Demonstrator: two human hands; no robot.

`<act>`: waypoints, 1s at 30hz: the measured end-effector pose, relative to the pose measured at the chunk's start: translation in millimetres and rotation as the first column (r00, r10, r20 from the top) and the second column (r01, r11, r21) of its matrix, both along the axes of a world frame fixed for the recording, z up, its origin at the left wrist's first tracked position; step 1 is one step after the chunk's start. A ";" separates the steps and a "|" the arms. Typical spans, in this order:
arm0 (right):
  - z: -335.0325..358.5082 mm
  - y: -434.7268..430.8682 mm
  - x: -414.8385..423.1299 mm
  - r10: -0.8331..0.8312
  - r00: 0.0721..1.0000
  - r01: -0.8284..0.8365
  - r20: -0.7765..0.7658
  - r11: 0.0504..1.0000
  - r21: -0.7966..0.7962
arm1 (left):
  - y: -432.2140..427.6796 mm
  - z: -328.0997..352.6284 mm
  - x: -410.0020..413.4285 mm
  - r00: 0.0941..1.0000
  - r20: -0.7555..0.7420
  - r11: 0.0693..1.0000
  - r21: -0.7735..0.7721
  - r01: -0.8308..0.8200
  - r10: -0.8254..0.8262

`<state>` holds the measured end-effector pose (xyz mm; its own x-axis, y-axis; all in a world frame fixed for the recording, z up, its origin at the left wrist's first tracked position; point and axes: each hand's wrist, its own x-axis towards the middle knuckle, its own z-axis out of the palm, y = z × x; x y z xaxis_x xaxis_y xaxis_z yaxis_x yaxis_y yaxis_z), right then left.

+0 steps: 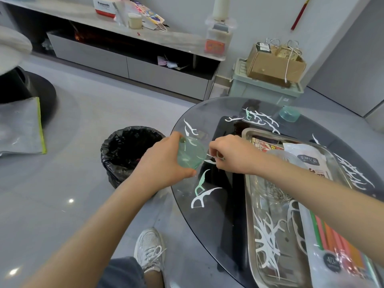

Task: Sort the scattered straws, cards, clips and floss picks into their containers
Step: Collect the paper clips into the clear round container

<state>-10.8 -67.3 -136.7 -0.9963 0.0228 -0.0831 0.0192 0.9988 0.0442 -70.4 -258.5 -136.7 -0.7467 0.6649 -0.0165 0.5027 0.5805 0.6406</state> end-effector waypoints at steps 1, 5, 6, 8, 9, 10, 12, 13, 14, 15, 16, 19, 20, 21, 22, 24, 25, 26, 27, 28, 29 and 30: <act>2.2 1.8 0.6 -0.019 0.999 0.018 -0.038 1.000 -0.020 | 0.2 0.1 0.6 1.000 -0.006 1.000 0.001 0.002 -0.002; 19.6 9.6 7.9 -0.155 0.969 0.107 -0.194 0.965 -0.241 | 1.9 0.4 3.1 0.999 -0.008 0.999 -0.023 0.031 -0.032; 24.9 10.6 10.3 -0.221 0.951 0.138 -0.215 0.929 -0.344 | 2.8 0.4 3.6 0.999 -0.005 0.999 -0.028 0.041 -0.041; 36.7 9.6 16.3 -0.365 0.906 0.173 -0.213 0.780 -0.601 | 4.9 -0.1 4.9 0.999 0.008 0.999 -0.017 0.051 -0.051; 42.8 6.8 20.4 -0.419 0.890 0.154 -0.181 0.649 -0.745 | 6.0 -0.7 5.6 0.998 0.013 0.998 -0.005 0.056 -0.055; 49.5 3.2 25.0 -0.448 0.883 0.115 -0.137 0.490 -0.864 | 7.8 -0.9 6.2 0.998 0.011 0.998 0.008 0.062 -0.062; 58.6 -6.4 32.8 -0.428 0.900 0.029 -0.085 0.254 -0.967 | 10.9 -1.7 8.3 0.997 0.003 0.996 0.037 0.081 -0.081; 59.9 -12.0 36.3 -0.414 0.904 -0.008 -0.103 0.225 -0.974 | 13.1 -1.6 10.4 0.996 -0.004 0.994 0.056 0.090 -0.090; 59.0 -17.9 38.1 -0.410 0.902 -0.042 -0.138 0.235 -0.971 | 15.4 -1.4 12.1 0.995 -0.013 0.992 0.078 0.095 -0.094; 57.0 -22.3 40.3 -0.417 0.891 -0.066 -0.181 0.275 -0.959 | 18.2 -1.0 15.0 0.995 -0.023 0.990 0.101 0.099 -0.097; 54.3 -26.1 41.4 -0.423 0.876 -0.082 -0.231 0.341 -0.937 | 20.5 -0.4 17.2 0.995 -0.032 0.987 0.127 0.100 -0.097; 49.6 -30.3 44.4 -0.342 0.844 -0.120 -0.414 0.631 -0.766 | 25.3 1.3 23.3 0.995 -0.042 0.974 0.205 0.099 -0.092; 49.2 -30.2 45.0 -0.301 0.840 -0.130 -0.452 0.696 -0.706 | 26.0 1.4 24.1 0.995 -0.042 0.970 0.225 0.096 -0.089; 49.2 -29.8 45.9 -0.267 0.837 -0.140 -0.477 0.738 -0.660 | 26.4 1.3 24.6 0.995 -0.042 0.966 0.242 0.093 -0.085; 49.1 -29.5 46.5 -0.238 0.835 -0.149 -0.497 0.771 -0.619 | 26.3 0.6 24.1 0.996 -0.041 0.962 0.256 0.090 -0.083; 49.4 -29.0 48.3 -0.196 0.830 -0.156 -0.522 0.817 -0.555 | 25.3 -0.6 23.0 0.996 -0.035 0.956 0.278 0.090 -0.084; 50.1 -28.5 49.7 -0.188 0.830 -0.155 -0.525 0.826 -0.541 | 25.0 -1.0 22.8 0.996 -0.031 0.953 0.288 0.092 -0.087; 51.0 -28.2 50.6 -0.187 0.833 -0.150 -0.521 0.830 -0.537 | 24.5 -1.0 22.5 0.996 -0.028 0.950 0.298 0.093 -0.089; 51.7 -27.8 51.7 -0.187 0.838 -0.138 -0.512 0.835 -0.532 | 24.6 -0.8 22.5 0.996 -0.025 0.947 0.308 0.094 -0.091; 51.7 -28.0 52.2 -0.180 0.851 -0.123 -0.494 0.845 -0.520 | 24.6 -0.5 22.3 0.996 -0.022 0.944 0.316 0.093 -0.091; 51.7 -28.5 51.7 -0.165 0.870 -0.107 -0.464 0.857 -0.505 | 24.4 0.1 21.8 0.996 -0.024 0.943 0.321 0.091 -0.088; 51.3 -28.7 51.6 -0.152 0.892 -0.089 -0.425 0.864 -0.496 | 24.8 0.3 21.5 0.995 -0.031 0.944 0.317 0.095 -0.090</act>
